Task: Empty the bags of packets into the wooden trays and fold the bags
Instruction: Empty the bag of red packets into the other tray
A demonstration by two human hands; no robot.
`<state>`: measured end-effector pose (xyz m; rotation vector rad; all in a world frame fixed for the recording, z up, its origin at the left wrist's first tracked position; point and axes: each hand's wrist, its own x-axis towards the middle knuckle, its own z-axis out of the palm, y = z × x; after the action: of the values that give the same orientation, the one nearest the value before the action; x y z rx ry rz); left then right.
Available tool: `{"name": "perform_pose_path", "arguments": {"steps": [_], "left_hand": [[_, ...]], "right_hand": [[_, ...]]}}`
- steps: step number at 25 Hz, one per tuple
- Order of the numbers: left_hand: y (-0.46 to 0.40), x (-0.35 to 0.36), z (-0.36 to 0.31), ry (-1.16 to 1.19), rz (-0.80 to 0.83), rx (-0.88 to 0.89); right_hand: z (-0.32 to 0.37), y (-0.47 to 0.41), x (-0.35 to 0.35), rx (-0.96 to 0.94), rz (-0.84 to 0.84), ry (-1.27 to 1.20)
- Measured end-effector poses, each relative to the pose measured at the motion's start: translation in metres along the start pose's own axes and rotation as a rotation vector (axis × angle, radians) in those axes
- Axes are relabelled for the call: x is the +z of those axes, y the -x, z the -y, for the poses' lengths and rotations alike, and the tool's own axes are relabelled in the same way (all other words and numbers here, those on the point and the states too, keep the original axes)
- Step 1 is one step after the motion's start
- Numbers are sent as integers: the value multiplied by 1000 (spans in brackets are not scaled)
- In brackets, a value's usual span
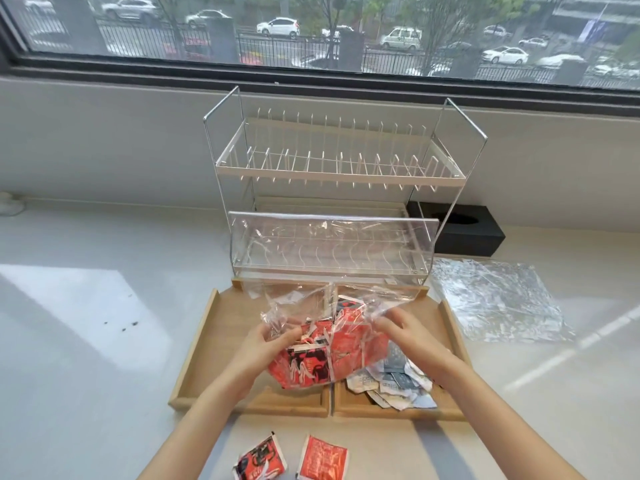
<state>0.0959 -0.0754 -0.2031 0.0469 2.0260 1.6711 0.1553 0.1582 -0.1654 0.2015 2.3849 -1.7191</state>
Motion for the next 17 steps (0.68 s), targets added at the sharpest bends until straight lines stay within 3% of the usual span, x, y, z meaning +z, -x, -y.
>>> {"name": "perform_pose_path", "arguments": {"steps": [4,9,17], "left_hand": [[2,2,3,36,-13,16],[5,-3,0,0,48,136],[8,-19,-36,135,-81,410]], "right_hand": [[4,-4,1,-44,-66,-327],[23,-9,-8,-152,-342,-340],[32,-3,-26,-318,-407,-324]]}}
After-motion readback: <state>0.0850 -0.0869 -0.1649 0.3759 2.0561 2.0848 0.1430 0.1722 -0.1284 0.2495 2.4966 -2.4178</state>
